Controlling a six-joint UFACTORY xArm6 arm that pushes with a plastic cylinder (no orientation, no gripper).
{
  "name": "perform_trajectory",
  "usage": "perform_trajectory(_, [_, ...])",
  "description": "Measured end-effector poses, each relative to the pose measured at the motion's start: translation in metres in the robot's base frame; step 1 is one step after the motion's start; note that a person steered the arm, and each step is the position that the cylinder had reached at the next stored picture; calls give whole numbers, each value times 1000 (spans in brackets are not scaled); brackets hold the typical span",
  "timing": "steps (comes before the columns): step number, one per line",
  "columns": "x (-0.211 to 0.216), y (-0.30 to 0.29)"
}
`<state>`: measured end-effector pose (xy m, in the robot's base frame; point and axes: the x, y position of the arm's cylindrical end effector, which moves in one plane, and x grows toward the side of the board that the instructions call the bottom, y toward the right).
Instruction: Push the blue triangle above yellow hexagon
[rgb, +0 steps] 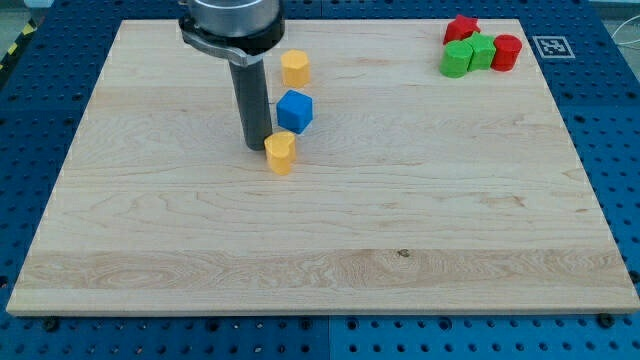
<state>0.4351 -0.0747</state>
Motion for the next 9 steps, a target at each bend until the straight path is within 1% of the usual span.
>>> perform_trajectory(1, [21, 5])
perform_trajectory(2, [13, -21])
perform_trajectory(3, [-16, -73])
perform_trajectory(5, [-36, -145])
perform_trajectory(6, [-66, -185])
perform_trajectory(8, [-162, -193])
perform_trajectory(9, [-200, -185])
